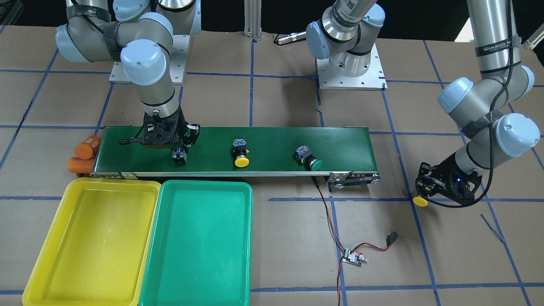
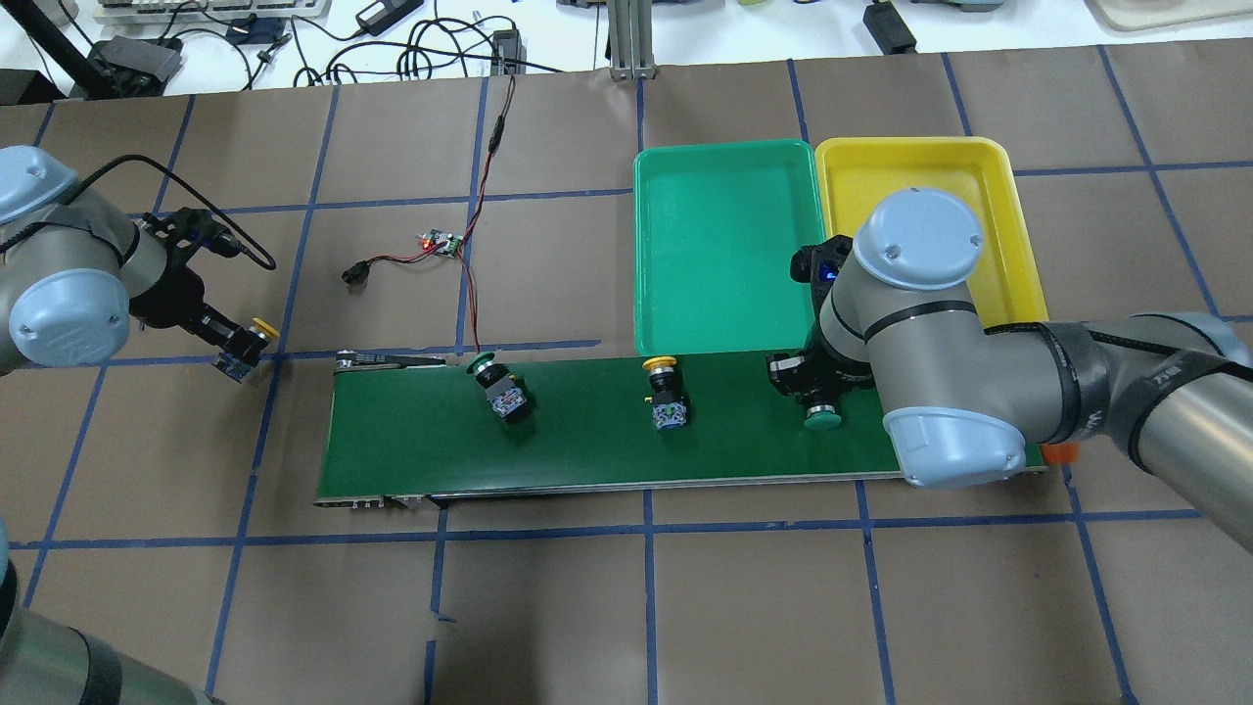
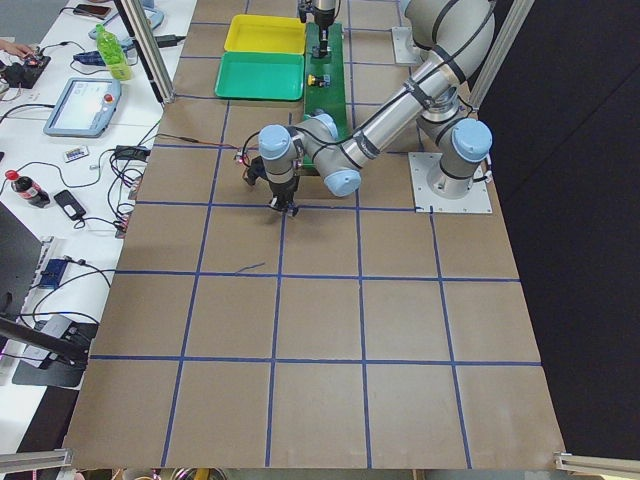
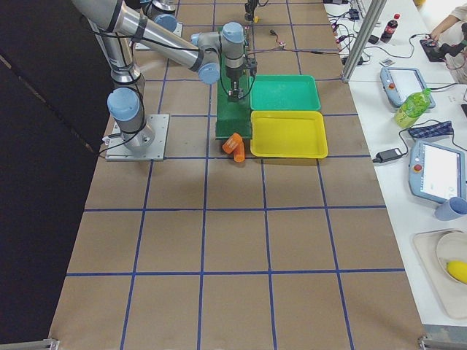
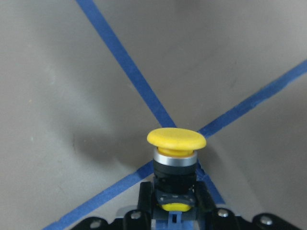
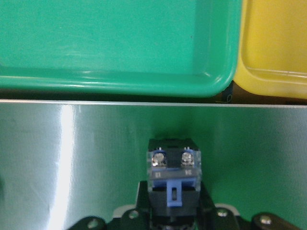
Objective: Sort buttons by color to trays
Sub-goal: 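Put green switch in green tray with right while left sets yellow switch on belt, then grasp a yellow switch on the belt with right gripper while left gripper rises away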
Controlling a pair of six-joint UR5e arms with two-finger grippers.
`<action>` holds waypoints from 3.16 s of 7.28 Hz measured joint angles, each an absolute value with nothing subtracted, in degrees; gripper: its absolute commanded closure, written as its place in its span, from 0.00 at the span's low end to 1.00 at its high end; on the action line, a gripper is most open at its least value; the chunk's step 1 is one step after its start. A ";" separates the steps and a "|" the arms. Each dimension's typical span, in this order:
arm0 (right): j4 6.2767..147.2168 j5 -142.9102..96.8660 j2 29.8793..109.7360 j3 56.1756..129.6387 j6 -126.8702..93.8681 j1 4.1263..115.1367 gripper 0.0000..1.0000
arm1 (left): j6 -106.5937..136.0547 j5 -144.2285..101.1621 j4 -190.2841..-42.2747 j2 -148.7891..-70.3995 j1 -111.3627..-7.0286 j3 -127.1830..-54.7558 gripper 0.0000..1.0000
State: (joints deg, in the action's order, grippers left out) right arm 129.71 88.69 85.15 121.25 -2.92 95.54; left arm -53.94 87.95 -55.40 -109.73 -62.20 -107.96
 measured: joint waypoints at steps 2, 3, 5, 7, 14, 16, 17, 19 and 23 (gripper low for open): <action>128.57 88.21 80.32 112.20 -2.43 95.54 0.95 | -39.82 87.81 -58.84 -105.65 -64.25 -107.87 1.00; 128.15 87.82 75.86 106.44 -2.26 95.56 0.79 | -33.46 87.57 -61.13 -103.29 -66.53 -107.92 1.00; 126.56 86.28 67.22 95.71 -2.19 95.70 0.11 | -21.76 86.64 -65.86 -98.69 -71.82 -109.10 1.00; 121.87 85.80 65.01 91.83 -2.20 95.78 0.00 | -14.83 86.21 -67.85 -95.03 -76.08 -112.20 1.00; 108.46 90.89 83.27 104.33 0.13 94.76 0.02 | -13.18 86.47 -67.63 -91.13 -77.14 -118.55 0.00; 111.70 91.41 86.36 111.34 0.81 94.77 0.02 | -13.17 86.76 -72.54 -90.82 -77.03 -111.91 0.00; 113.49 91.31 87.02 113.24 0.56 95.01 0.03 | -13.15 86.88 -77.36 -90.81 -77.01 -106.66 0.00; 115.32 89.95 87.03 114.59 -0.82 95.86 0.04 | -13.10 88.62 -87.32 -90.15 -77.24 -97.35 0.00; 119.65 87.15 84.30 116.91 -1.42 97.75 0.16 | -12.27 89.38 -90.65 -87.35 -79.29 -93.86 0.00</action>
